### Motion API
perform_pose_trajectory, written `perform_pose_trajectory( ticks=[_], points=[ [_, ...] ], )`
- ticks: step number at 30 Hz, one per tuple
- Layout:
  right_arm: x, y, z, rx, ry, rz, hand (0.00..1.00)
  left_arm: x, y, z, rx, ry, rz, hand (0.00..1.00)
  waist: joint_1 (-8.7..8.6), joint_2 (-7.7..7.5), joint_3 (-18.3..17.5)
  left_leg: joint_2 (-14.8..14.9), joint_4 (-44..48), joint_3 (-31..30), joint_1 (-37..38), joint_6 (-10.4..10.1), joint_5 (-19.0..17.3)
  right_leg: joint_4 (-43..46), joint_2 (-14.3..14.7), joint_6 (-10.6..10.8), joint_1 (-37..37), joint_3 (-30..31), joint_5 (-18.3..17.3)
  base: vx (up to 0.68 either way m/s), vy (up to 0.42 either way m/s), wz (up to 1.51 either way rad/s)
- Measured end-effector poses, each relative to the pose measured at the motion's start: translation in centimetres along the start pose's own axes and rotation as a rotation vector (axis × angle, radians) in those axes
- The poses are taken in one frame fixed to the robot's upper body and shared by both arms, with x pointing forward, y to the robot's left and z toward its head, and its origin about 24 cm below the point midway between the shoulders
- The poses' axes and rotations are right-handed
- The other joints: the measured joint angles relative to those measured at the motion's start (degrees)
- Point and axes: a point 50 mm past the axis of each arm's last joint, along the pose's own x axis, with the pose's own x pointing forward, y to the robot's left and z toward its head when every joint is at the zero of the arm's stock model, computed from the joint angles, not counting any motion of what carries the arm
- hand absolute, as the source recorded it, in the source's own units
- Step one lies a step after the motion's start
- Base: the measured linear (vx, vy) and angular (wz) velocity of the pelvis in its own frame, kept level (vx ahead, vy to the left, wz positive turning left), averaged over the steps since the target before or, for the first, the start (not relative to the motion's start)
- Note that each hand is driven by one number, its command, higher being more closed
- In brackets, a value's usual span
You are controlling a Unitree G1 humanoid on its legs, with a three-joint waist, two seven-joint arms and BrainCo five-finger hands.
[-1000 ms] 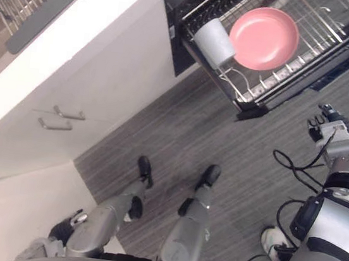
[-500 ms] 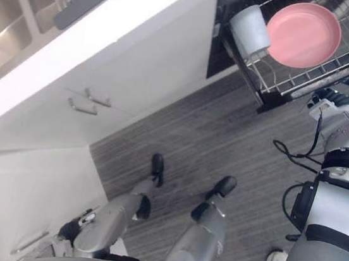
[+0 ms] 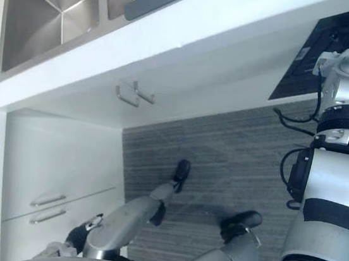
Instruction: Walk over to the sink, pick up the cup, carry it to the dishwasher, place the cup inside the dishwasher, then close the dishwasher door
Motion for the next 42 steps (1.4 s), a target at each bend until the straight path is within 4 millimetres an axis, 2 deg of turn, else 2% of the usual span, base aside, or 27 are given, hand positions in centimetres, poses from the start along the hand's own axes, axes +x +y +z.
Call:
perform_pose_trajectory(
  ticks=[5, 10, 14, 16, 18, 20, 21, 22, 24, 25, 26, 27, 28, 30, 31, 33, 36, 37, 39, 40, 41, 42],
  points=[
    [-0.1, 0.9, 0.5, -0.150, -0.054, 0.069, 0.00, -0.4, 0.2, -0.7, -0.012, 0.019, -0.002, 0.00, -1.08, 0.20, -0.16, -0.12, 0.01, 1.12, 0.78, -0.02, 0.01, -0.16, 0.00, 0.18, 0.33, 0.72, -0.21, 0.01, -0.079, -0.08],
    [-0.3, 1.4, 0.4, -0.154, -0.066, 0.180, 0.00, -0.8, 0.4, -1.0, -0.029, 0.016, -0.024, 0.00, -2.67, 0.20, -0.16, 0.24, 0.01, 1.76, 3.28, -0.37, -0.60, -1.33, 0.63, 0.38, 2.72, 1.11, -0.22, -0.04, -0.047, -0.09],
    [-2.0, 2.7, -2.0, -0.086, -0.116, 0.332, 0.00, -1.2, 0.6, -1.2, -0.056, 0.007, -0.043, 0.00, -3.86, 0.14, -0.12, 1.40, -0.01, 2.82, 5.41, 0.19, -2.09, -2.47, 2.26, 0.36, 4.56, 1.79, -0.20, -0.04, -0.035, -0.17],
    [-3.8, 3.5, -4.4, -0.001, -0.154, 0.385, 0.00, -1.5, 0.7, -1.5, -0.114, -0.015, -0.062, 0.00, -5.25, -0.68, 0.52, 2.00, -0.02, 3.22, 6.84, 0.06, -2.54, -3.90, 3.33, 0.45, 6.28, 1.86, 0.27, -0.03, -0.048, -0.18],
    [-6.3, 4.8, -7.7, 0.045, -0.148, 0.432, 0.00, -2.0, 1.2, -1.6, -0.152, -0.038, -0.053, 0.00, -6.87, -1.47, 1.12, 2.78, -0.03, 3.65, 8.56, -0.04, -3.18, -5.73, 4.80, 0.79, 8.38, 1.95, 1.00, 0.02, -0.056, -0.23],
    [-9.3, 5.6, -12.9, 0.054, -0.040, 0.468, 0.00, -2.2, 1.7, -1.4, -0.172, -0.067, -0.027, 0.00, -8.57, -3.34, 2.53, 3.66, -0.04, 4.47, 10.29, -0.24, -3.90, -7.61, 6.24, 0.85, 10.24, 2.27, 1.52, 0.02, -0.062, -0.31],
    [-11.9, 5.7, -17.4, 0.073, 0.097, 0.465, 0.00, -2.4, 2.0, -1.0, -0.185, -0.096, -0.009, 0.00, -9.42, -4.50, 3.38, 4.38, -0.05, 5.04, 11.25, -0.50, -4.39, -9.20, 7.51, 0.96, 11.40, 2.52, 2.08, 0.02, -0.060, -0.31],
    [-13.1, 5.6, -19.1, 0.084, 0.153, 0.458, 0.00, -2.4, 2.2, -0.9, -0.191, -0.110, 0.001, 0.00, -9.67, -4.95, 3.70, 4.73, -0.04, 5.25, 11.53, -0.80, -4.60, -9.87, 8.03, 0.96, 11.73, 2.67, 2.48, 0.04, -0.080, -0.30],
    [-17.7, 5.7, -24.8, 0.108, 0.362, 0.438, 0.00, -2.6, 2.7, -0.4, -0.195, -0.150, 0.037, 0.00, -10.87, -6.41, 4.48, 5.99, -0.04, 5.99, 12.49, -1.47, -5.07, -12.44, 10.02, 0.81, 13.34, 2.65, 3.71, 0.04, -0.067, -0.25],
    [-19.3, 5.5, -26.7, 0.109, 0.442, 0.433, 0.00, -2.7, 2.9, -0.3, -0.199, -0.158, 0.051, 0.00, -10.93, -7.23, 4.43, 6.33, -0.04, 6.26, 12.70, -1.66, -5.20, -13.26, 10.55, 0.78, 13.67, 2.66, 4.03, 0.06, -0.082, -0.25],
    [-22.4, 5.0, -29.9, 0.115, 0.592, 0.410, 0.00, -2.8, 3.2, -0.2, -0.197, -0.174, 0.073, 0.00, -10.99, -8.70, 4.25, 6.97, -0.03, 6.49, 13.42, -2.10, -5.51, -15.00, 11.67, 0.79, 14.95, 2.54, 4.60, 0.08, -0.100, -0.15],
    [-27.0, 3.8, -33.4, 0.128, 0.782, 0.368, 0.00, -3.0, 3.6, -0.1, -0.207, -0.191, 0.110, 0.00, -11.00, -10.64, 3.18, 7.54, -0.03, 6.63, 14.47, -2.66, -5.92, -17.29, 12.99, 0.64, 16.92, 2.20, 5.34, 0.08, -0.085, -0.09],
    [-27.9, 3.5, -34.0, 0.127, 0.815, 0.360, 0.00, -3.0, 3.7, -0.1, -0.209, -0.193, 0.116, 0.00, -10.98, -11.09, 2.89, 7.61, -0.04, 6.68, 14.75, -2.86, -6.06, -17.69, 13.16, 0.69, 17.31, 2.10, 5.46, 0.08, -0.075, -0.04],
    [-34.7, 1.9, -36.9, 0.146, 1.032, 0.298, 0.00, -3.5, 4.7, -0.5, -0.216, -0.178, 0.184, 0.00, -10.85, -14.76, -0.68, 8.13, -0.40, 8.01, 16.93, -3.57, -7.11, -20.38, 14.45, 0.84, 20.28, 1.95, 6.08, 0.06, -0.056, -0.14],
    [-36.2, 1.6, -37.3, 0.150, 1.076, 0.287, 0.00, -3.7, 4.9, -0.7, -0.219, -0.172, 0.207, 0.00, -10.82, -15.61, -1.75, 8.21, -0.46, 8.27, 17.58, -3.08, -7.60, -20.64, 14.60, 0.86, 20.80, 2.06, 6.08, 0.04, -0.033, -0.23],
    [-40.4, 0.1, -38.2, 0.165, 1.213, 0.227, 0.00, -4.2, 5.7, -1.5, -0.218, -0.129, 0.273, 0.00, -10.85, -18.25, -4.94, 8.11, -0.55, 9.35, 20.13, -1.91, -9.55, -20.74, 14.70, 0.73, 23.06, 3.16, 5.66, 0.01, -0.016, -0.27],
    [-43.1, -1.2, -38.5, 0.183, 1.315, 0.186, 0.00, -4.5, 6.3, -1.5, -0.199, -0.091, 0.314, 0.00, -11.39, -19.69, -7.23, 7.73, -0.57, 9.44, 21.74, -1.34, -10.22, -20.74, 14.98, 0.20, 25.06, 3.44, 4.37, 0.00, -0.013, 0.08],
    [-44.0, -1.3, -38.5, 0.200, 1.347, 0.174, 0.00, -4.3, 6.5, -1.2, -0.187, -0.075, 0.323, 0.00, -11.59, -20.19, -7.48, 7.81, -0.57, 9.50, 22.42, -1.17, -10.33, -21.83, 16.33, 0.22, 25.65, 5.83, 2.33, 0.00, -0.036, 0.34],
    [-45.1, -1.4, -38.5, 0.211, 1.378, 0.166, 0.00, -4.1, 6.8, -0.9, -0.189, -0.058, 0.342, 0.00, -13.03, -20.62, -8.01, 8.86, -0.55, 9.57, 22.45, -1.16, -10.06, -24.76, 21.13, 0.40, 26.56, 13.07, -1.11, 0.00, -0.086, 0.71],
    [-45.9, -1.6, -38.4, 0.210, 1.402, 0.163, 0.00, -3.8, 6.8, -0.4, -0.182, -0.057, 0.343, 0.00, -13.44, -20.91, -8.40, 8.58, -0.57, 9.04, 22.75, -1.43, -9.53, -25.82, 22.87, 0.43, 27.55, 16.97, -1.12, 0.08, -0.086, 0.92],
    [-46.8, -1.6, -38.4, 0.213, 1.433, 0.165, 0.00, -3.7, 7.0, -0.1, -0.189, -0.064, 0.357, 0.00, -13.08, -22.10, -9.07, 7.46, -0.61, 7.89, 23.20, -1.17, -9.01, -25.76, 22.98, 0.41, 27.98, 19.52, 0.34, 0.13, -0.058, 0.76],
    [-47.0, -1.5, -38.3, 0.219, 1.443, 0.169, 0.00, -3.7, 7.1, 0.1, -0.195, -0.068, 0.368, 0.00, -12.86, -22.33, -9.16, 7.19, -0.63, 7.24, 23.39, -1.18, -8.99, -25.42, 22.72, 0.74, 28.72, 19.05, 0.97, 0.16, 0.001, 0.48]
  ],
)
